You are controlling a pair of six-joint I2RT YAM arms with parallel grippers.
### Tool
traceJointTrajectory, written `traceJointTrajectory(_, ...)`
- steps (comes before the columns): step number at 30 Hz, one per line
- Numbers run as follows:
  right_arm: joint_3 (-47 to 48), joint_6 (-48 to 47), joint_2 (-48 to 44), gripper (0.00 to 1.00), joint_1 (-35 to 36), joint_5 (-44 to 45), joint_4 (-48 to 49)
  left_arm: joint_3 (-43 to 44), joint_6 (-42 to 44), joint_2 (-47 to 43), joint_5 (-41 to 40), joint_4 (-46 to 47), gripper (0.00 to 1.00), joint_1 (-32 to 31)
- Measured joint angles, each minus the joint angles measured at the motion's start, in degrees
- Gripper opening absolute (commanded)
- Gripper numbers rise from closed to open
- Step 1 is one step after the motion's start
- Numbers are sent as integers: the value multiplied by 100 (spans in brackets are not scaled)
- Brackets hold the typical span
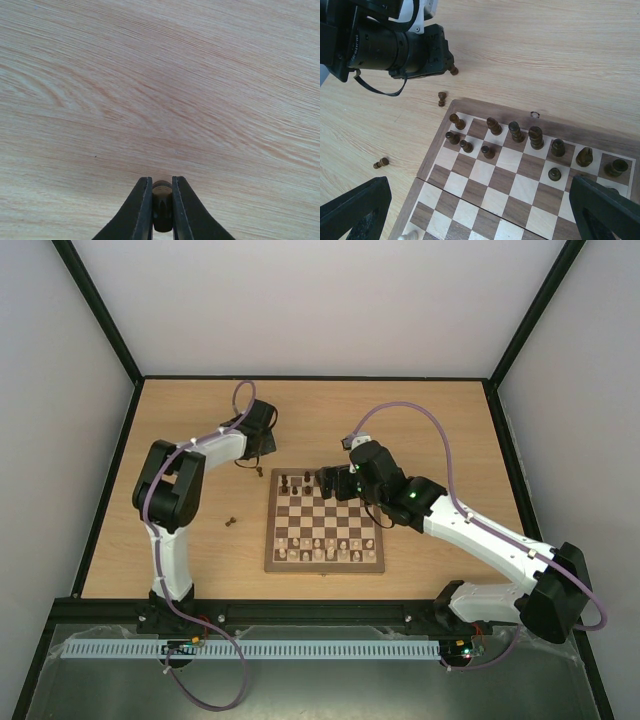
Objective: Set up the chess pieces on the board
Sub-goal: Pick up the chess piece at the center of the board, then place the chess piece on the chessboard.
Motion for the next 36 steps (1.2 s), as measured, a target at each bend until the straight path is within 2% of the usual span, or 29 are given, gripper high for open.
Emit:
traceJointTrajectory(8, 0, 0, 0, 99, 0, -4, 2, -15, 175, -533, 116, -407, 3, -223)
traceJointTrajectory(14, 0, 0, 0, 99, 0, 0, 2, -15, 310, -1095, 293, -673, 3, -848)
traceJointTrajectory(21, 0, 0, 0, 99, 0, 0, 2, 17, 343, -1224, 304, -992, 4, -1591)
traceJointTrajectory(36, 0, 2, -7, 99, 0, -2, 2, 76, 358, -1180, 85, -1462, 4, -1829)
